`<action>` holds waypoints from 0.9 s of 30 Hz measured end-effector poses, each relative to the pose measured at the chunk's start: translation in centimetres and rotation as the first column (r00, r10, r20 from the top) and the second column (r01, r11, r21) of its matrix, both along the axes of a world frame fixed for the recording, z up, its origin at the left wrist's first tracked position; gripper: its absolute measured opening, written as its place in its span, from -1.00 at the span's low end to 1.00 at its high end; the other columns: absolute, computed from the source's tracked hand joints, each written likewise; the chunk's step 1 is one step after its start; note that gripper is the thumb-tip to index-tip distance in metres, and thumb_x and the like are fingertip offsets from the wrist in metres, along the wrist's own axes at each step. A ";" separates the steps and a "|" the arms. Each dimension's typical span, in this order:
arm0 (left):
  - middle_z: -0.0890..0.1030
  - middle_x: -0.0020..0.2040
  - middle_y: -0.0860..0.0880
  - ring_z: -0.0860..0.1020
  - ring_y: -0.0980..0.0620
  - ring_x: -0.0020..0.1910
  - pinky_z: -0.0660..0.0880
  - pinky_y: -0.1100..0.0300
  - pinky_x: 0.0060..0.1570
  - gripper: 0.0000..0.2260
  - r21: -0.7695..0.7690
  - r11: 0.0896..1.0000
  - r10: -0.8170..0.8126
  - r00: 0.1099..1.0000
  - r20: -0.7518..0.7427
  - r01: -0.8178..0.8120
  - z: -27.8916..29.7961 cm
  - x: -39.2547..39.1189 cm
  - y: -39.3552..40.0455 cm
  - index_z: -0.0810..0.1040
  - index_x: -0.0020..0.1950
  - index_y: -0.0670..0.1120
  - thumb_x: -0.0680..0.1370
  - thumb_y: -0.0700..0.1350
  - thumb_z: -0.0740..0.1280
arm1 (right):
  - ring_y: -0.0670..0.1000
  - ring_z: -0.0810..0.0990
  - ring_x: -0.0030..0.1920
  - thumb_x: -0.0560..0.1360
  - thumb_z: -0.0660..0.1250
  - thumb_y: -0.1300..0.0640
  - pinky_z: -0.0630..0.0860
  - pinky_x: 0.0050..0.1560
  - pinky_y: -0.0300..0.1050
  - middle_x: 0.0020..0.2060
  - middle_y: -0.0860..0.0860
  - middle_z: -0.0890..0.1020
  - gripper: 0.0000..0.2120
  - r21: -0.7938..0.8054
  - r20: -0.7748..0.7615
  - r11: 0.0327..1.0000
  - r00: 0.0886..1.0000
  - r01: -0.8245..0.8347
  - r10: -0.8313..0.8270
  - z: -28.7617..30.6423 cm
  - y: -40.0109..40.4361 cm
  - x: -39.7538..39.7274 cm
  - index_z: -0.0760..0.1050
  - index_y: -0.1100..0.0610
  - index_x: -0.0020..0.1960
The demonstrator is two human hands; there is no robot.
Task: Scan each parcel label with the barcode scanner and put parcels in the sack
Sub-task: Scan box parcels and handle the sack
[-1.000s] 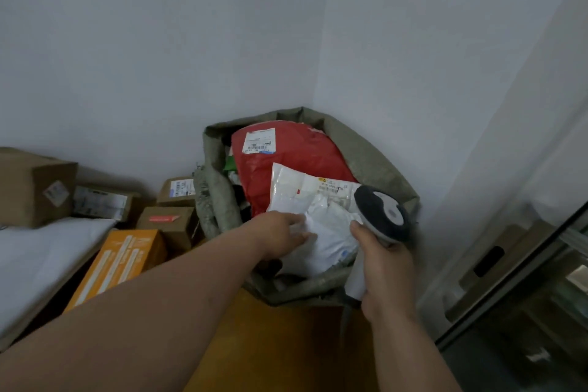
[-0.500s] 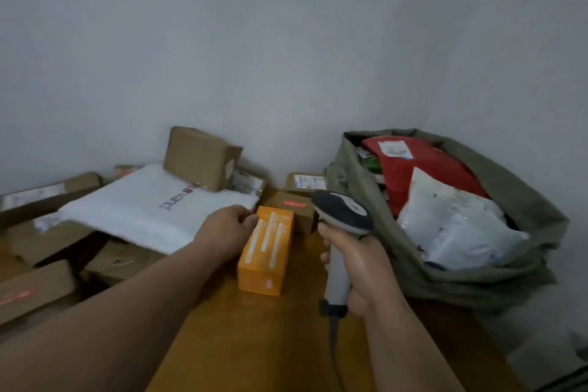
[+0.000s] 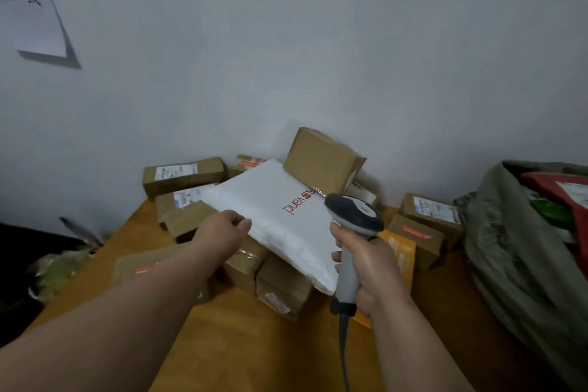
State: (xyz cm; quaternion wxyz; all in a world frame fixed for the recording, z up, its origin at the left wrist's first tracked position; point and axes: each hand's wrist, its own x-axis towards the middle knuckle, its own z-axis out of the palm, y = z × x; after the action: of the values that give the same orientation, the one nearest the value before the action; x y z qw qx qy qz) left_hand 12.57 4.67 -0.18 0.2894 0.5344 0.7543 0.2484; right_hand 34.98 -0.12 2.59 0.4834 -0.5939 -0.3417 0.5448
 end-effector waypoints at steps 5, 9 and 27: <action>0.59 -0.01 0.00 0.56 0.02 -0.03 0.55 0.08 0.01 -0.75 -0.002 0.995 0.100 0.995 0.020 -0.100 -1.4 -1.7 3.4 0.58 0.22 -0.07 0.65 0.02 0.25 | 0.03 0.59 -0.09 0.49 0.47 0.09 0.50 -0.15 -0.12 -0.15 0.02 0.62 -0.83 -0.024 -0.028 1.000 0.999 -0.016 0.016 -1.4 4.0 -2.1 0.57 0.10 0.04; 0.60 0.11 -0.01 0.54 0.02 0.04 0.52 0.07 0.10 -0.74 0.021 0.996 0.084 0.995 0.057 -0.085 -1.5 -1.8 6.9 0.56 0.26 -0.05 0.64 0.03 0.25 | 0.00 0.60 -0.04 0.48 0.47 0.02 0.49 0.07 0.01 -0.14 0.00 0.65 -0.88 -0.035 -0.005 0.994 0.994 0.108 -0.109 -2.1 7.1 -2.5 0.53 -0.02 -0.07; 0.18 0.60 0.05 0.19 -0.05 0.56 0.16 0.00 0.51 -0.39 0.103 0.989 -0.143 0.844 0.518 0.104 -0.7 5.4 30.2 0.14 0.61 0.07 0.62 0.24 0.19 | -0.05 0.58 0.01 0.48 0.47 0.06 0.45 -0.04 -0.14 -0.09 -0.14 0.66 -0.86 0.104 0.003 0.936 0.941 0.337 -0.339 -4.2 22.7 -0.3 0.56 -0.09 0.00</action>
State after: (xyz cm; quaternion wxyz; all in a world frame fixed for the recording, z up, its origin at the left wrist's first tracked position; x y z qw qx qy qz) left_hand 18.01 34.83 -0.86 0.4800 0.5040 0.6017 0.3918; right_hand 34.72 22.58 -1.56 0.5958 -0.6240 -0.2669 0.4294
